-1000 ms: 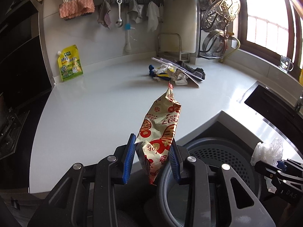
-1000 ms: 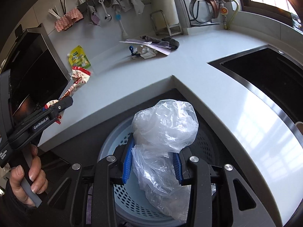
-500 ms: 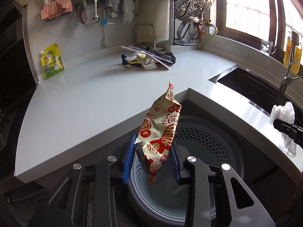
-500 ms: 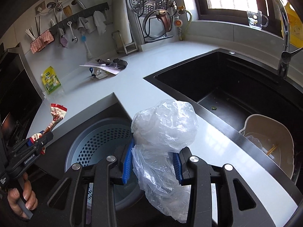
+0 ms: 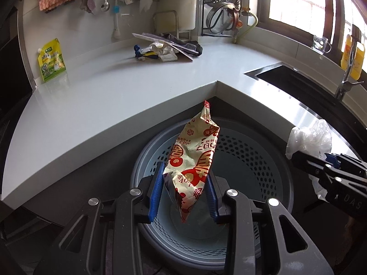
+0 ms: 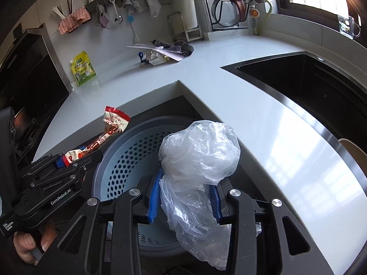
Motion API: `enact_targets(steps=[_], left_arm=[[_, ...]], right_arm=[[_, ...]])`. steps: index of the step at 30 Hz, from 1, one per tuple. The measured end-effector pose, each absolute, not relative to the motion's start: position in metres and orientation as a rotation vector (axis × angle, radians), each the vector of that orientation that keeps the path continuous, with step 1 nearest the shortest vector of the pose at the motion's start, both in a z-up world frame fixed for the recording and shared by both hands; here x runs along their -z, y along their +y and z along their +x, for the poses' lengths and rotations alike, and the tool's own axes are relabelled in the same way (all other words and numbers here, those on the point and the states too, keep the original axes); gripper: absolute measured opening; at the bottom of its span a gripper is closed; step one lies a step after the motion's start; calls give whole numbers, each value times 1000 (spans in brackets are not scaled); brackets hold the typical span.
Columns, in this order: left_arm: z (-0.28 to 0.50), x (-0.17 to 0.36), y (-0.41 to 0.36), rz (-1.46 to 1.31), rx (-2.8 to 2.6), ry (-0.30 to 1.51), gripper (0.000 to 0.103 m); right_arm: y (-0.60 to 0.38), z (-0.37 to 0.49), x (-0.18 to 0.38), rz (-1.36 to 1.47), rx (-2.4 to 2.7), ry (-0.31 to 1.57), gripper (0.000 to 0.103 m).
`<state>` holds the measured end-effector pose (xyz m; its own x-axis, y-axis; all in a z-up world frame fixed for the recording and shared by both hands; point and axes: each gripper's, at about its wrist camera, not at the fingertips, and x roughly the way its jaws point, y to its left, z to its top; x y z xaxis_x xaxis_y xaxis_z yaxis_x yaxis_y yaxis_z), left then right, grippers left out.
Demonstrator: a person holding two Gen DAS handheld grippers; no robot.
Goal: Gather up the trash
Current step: 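Carry the wrapper with the left gripper and the bag with the right gripper over the bin, then open both grippers to drop the wrapper and bag into the basket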
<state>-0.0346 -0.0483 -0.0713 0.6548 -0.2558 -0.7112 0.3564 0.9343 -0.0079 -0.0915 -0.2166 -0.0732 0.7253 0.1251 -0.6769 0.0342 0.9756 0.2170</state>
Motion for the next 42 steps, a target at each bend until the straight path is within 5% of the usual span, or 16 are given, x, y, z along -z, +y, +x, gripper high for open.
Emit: enact_targets(steps=[19, 22, 24, 26, 42], left_arm=[[-27, 97, -48, 136, 363, 872, 36], [-27, 97, -47, 135, 358, 870, 45], [-27, 96, -45, 124, 355, 869, 61], [-27, 94, -42, 108, 348, 858, 72], [-26, 97, -35, 114, 314, 857, 74]], right_arm=[[-205, -79, 107, 245, -68, 852, 37], [-207, -80, 106, 242, -59, 845, 52], [-209, -83, 103, 236, -43, 825, 67], [-211, -85, 100, 240, -45, 810, 69], [-222, -88, 103, 260, -16, 816, 69]])
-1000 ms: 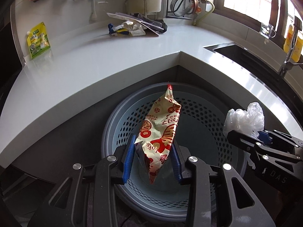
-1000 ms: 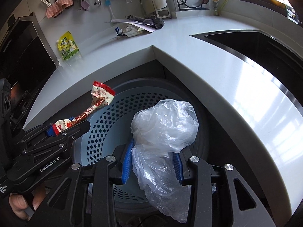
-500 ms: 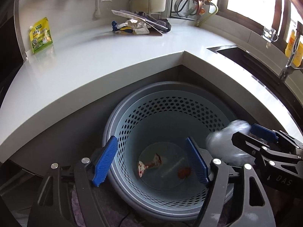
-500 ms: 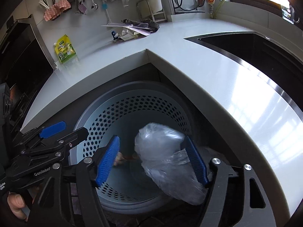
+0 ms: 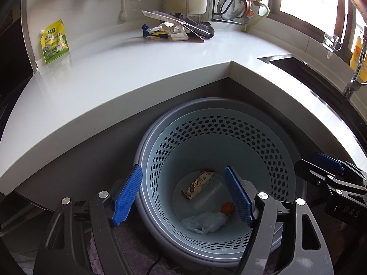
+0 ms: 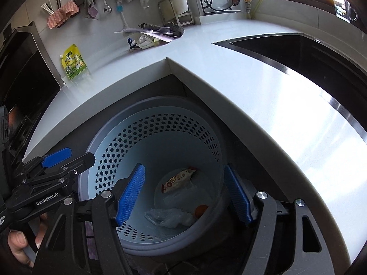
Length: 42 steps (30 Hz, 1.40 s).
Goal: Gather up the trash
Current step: 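Open both grippers to drop the wrapper and bag into the basket, then move both grippers back over the counter toward the trash pile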
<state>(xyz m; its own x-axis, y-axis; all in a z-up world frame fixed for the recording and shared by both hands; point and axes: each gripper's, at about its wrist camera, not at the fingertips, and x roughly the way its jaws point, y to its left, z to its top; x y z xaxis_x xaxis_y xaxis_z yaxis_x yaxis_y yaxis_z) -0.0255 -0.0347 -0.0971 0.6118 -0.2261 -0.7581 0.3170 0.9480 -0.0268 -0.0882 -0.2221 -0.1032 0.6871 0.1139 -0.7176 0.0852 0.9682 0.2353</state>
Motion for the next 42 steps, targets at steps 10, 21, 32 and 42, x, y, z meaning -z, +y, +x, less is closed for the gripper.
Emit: enact_targets(steps=[10, 21, 32, 42], left_arm=[[-20, 100, -35, 125, 314, 864, 78], [-21, 80, -19, 106, 316, 817, 81], [-19, 59, -15, 94, 313, 775, 83], [19, 26, -10, 65, 293, 718, 87]], right_arm=[[-225, -84, 98, 266, -26, 809, 69], [-216, -88, 79, 257, -35, 763, 69], [-211, -90, 60, 249, -69, 727, 70], [-225, -64, 38, 269, -83, 671, 70]])
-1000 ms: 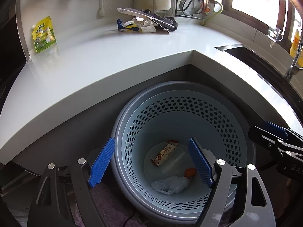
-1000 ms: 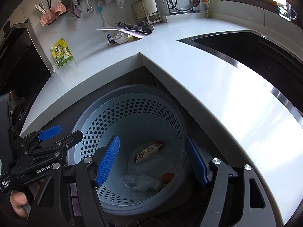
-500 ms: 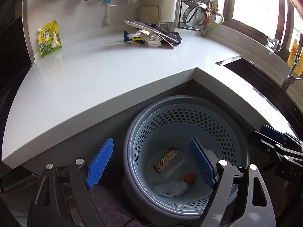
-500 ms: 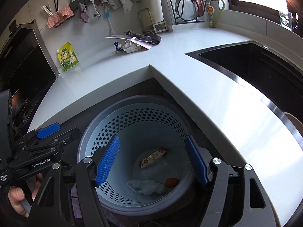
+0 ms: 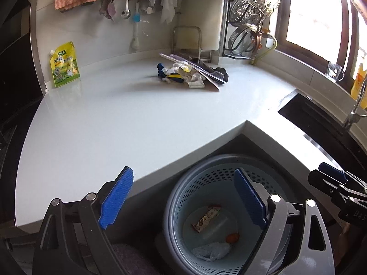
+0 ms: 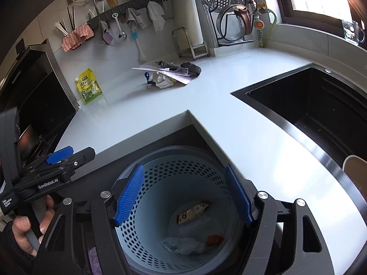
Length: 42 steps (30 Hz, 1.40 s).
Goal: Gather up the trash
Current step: 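Move both grippers back over the counter toward the trash pile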
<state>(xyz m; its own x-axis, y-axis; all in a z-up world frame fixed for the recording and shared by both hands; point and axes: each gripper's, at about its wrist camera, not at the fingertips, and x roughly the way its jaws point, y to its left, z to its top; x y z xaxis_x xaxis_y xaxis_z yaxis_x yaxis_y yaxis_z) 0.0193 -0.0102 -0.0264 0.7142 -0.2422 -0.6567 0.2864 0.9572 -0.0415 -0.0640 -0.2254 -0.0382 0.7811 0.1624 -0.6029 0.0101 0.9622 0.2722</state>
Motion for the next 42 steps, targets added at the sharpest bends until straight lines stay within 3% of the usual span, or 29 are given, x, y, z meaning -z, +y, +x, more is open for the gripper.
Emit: enact_targets(steps=[20, 42], left_arm=[[138, -29, -16, 65, 185, 593, 93], [247, -24, -1, 43, 91, 607, 94]], right_arm=[[-242, 86, -12, 217, -147, 639, 71], [-222, 258, -7, 157, -166, 714, 72]])
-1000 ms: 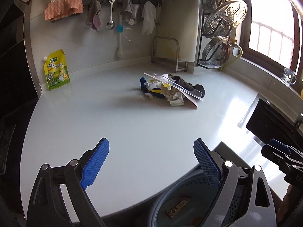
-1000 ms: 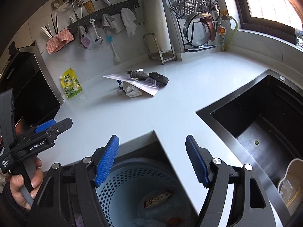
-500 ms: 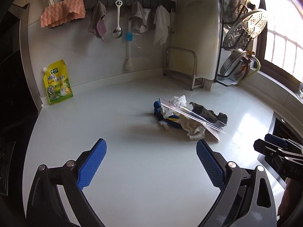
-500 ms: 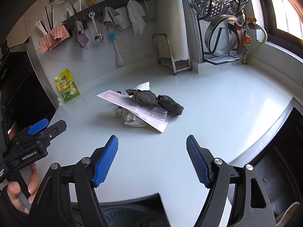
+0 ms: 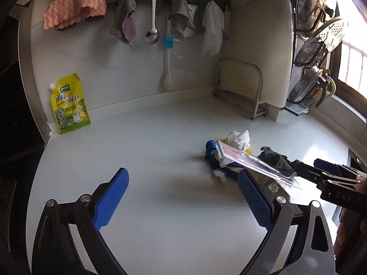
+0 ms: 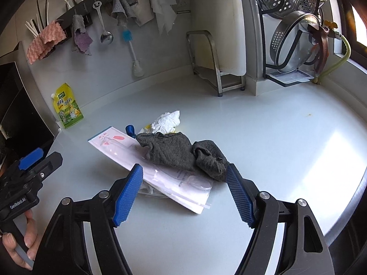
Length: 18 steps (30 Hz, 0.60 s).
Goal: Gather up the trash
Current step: 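Move both grippers back over the counter toward the trash pile, then grasp the grey sock with the right gripper while the left gripper grasps crumpled white paper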
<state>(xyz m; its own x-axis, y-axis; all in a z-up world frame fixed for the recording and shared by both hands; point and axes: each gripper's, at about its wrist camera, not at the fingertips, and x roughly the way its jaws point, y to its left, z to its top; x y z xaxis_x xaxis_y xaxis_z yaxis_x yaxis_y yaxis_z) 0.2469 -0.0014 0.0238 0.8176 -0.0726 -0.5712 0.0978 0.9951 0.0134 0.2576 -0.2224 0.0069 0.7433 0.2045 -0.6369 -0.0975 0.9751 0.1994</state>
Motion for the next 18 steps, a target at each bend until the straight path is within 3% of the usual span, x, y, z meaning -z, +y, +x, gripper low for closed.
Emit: enact_targets(steps=[18], left_arm=[[254, -10, -1, 64, 85, 630, 94]], right_arm=[[-200, 312, 10, 60, -141, 786, 74]])
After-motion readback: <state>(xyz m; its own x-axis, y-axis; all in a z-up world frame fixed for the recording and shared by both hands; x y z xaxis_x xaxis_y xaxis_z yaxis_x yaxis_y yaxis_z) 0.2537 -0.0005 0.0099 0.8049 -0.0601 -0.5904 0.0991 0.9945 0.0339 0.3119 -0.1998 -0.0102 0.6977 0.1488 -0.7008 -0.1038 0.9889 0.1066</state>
